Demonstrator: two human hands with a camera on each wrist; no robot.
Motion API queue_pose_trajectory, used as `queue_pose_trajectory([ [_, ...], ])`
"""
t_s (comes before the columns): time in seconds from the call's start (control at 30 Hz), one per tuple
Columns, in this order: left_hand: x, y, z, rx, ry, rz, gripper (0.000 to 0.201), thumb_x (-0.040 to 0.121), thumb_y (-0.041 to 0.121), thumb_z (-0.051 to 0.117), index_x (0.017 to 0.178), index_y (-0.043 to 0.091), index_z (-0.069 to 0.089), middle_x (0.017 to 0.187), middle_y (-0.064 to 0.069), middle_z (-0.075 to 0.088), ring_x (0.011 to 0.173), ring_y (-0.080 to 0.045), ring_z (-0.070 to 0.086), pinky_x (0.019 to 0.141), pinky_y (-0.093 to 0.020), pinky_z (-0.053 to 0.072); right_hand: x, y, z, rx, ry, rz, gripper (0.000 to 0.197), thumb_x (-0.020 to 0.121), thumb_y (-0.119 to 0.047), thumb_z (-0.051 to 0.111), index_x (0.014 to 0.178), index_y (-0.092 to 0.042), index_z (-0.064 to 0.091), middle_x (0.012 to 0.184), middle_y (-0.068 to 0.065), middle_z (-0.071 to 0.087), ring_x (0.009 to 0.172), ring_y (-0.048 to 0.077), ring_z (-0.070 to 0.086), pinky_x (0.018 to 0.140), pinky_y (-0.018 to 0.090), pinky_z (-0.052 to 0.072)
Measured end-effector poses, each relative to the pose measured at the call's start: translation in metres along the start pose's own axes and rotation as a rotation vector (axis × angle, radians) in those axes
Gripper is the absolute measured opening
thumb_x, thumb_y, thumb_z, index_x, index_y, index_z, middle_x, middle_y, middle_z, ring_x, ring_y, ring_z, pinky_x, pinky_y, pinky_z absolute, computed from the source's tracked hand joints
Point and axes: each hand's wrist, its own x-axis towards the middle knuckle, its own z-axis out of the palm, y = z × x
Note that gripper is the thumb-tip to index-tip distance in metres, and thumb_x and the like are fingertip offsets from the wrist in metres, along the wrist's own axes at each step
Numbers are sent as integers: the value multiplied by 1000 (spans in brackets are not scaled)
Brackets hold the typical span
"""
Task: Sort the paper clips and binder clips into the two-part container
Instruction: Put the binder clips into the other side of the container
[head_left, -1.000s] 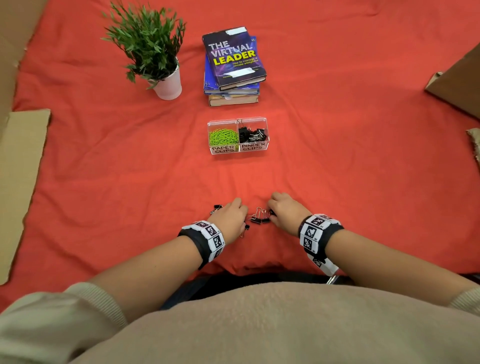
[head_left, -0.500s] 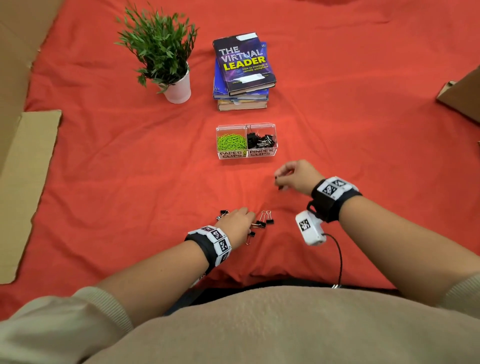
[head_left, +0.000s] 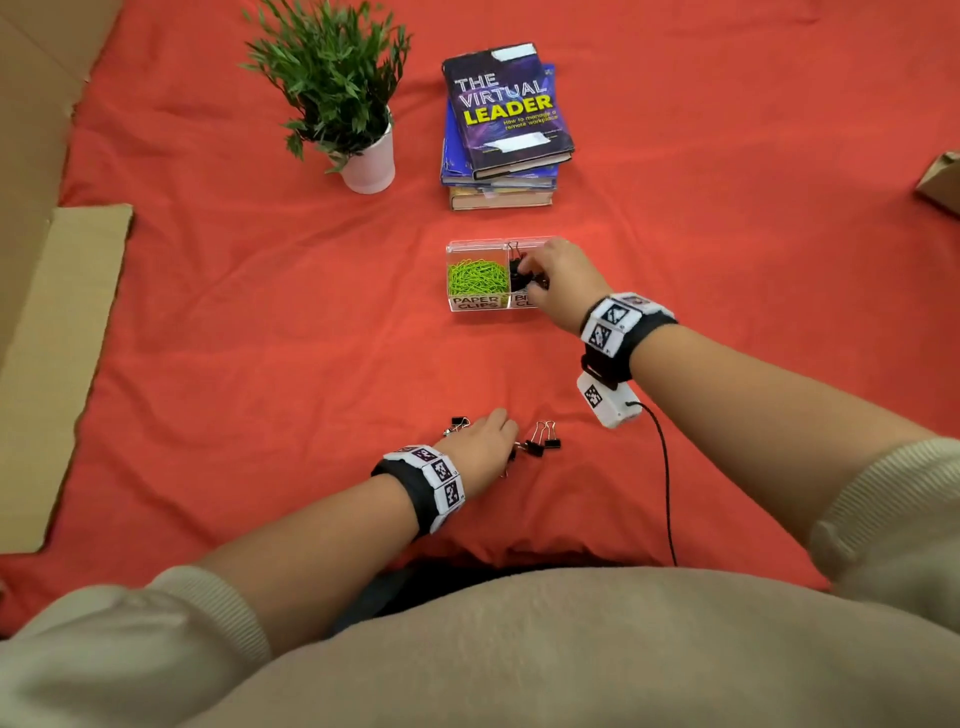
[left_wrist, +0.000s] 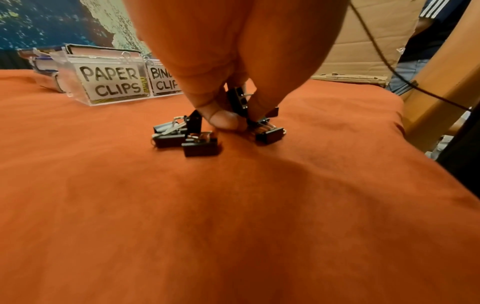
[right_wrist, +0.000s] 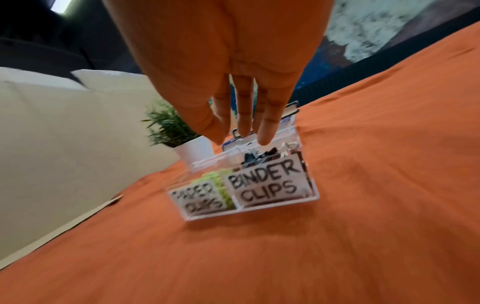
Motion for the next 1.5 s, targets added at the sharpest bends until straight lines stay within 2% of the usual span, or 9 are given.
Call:
queue_pose_trajectory([
  [0.17, 6, -6, -14, -45, 38, -48, 22, 93, 6, 41, 114, 3, 43, 118, -15, 43, 106, -34, 52, 84, -46, 42, -75, -7, 25, -133, -532, -150, 23, 78, -9, 55, 96, -14, 69, 97, 5, 68, 88, 24, 64, 76, 28, 48],
  [0.27, 11, -11, -23, -119, 65, -87, 20, 92, 10, 43, 111, 5, 44, 115, -15, 47, 107, -34, 51, 87, -46, 42, -105, -1, 42, -232, -606, -160, 29, 79, -26, 63, 107, -17, 61, 108, 7, 55, 98, 27, 58, 75, 35, 48],
  [0.43, 16, -17, -24, -194, 117, -100, 17, 91, 8, 43, 107, 4, 47, 110, -17, 54, 102, -35, 54, 83, -40, 38, -121, 7, 61, -281, -558, -152, 38, 82, -26, 64, 118, -17, 56, 122, 8, 42, 112, 28, 46, 88, 42, 47],
  [0.83, 60, -22, -106, -539, 422, -181, 16, 91, 8, 51, 99, 13, 65, 85, -2, 63, 69, -15, 54, 63, -25, 40, -135, 32, 67, 155, -328, -44, 21, 72, -3, 59, 93, -6, 61, 103, 12, 47, 82, 27, 55, 79, 35, 48],
  [1.0, 100, -32, -151, -471, 545, -224, 23, 90, 8, 49, 106, 8, 66, 105, -12, 66, 96, -27, 60, 80, -30, 45, -126, 48, 55, 500, -169, 317, 27, 69, 3, 69, 75, -22, 58, 83, 1, 56, 67, 12, 54, 63, 18, 45],
  [1.1, 120, -39, -157, -395, 526, -250, 25, 91, 6, 47, 109, 4, 64, 114, -17, 62, 107, -31, 57, 91, -35, 44, -106, 52, 36, 665, -67, 424, 25, 74, 8, 68, 79, -15, 60, 69, -6, 56, 56, 0, 52, 53, 8, 42],
  [1.17, 128, -43, -150, -321, 454, -233, 26, 91, 5, 48, 112, 6, 64, 117, -16, 60, 110, -32, 56, 94, -37, 45, -85, 51, 17, 691, 24, 424, 24, 74, 7, 68, 83, -14, 63, 70, -5, 59, 54, -4, 52, 58, 11, 45],
  [1.27, 132, -48, -133, -171, 369, -171, 31, 91, 8, 52, 122, 7, 60, 122, -13, 55, 121, -32, 47, 102, -42, 41, -49, 46, -5, 666, 108, 369, 24, 71, 7, 68, 81, -15, 65, 76, 1, 62, 61, 6, 52, 65, 20, 46],
  [1.5, 110, -55, -124, -148, 478, -160, 51, 88, 28, 62, 136, 17, 48, 131, -5, 44, 125, -25, 36, 104, -38, 34, 11, 25, -12, 230, 81, 167, 23, 75, -3, 61, 97, -9, 66, 90, 4, 62, 80, 20, 59, 75, 26, 45],
])
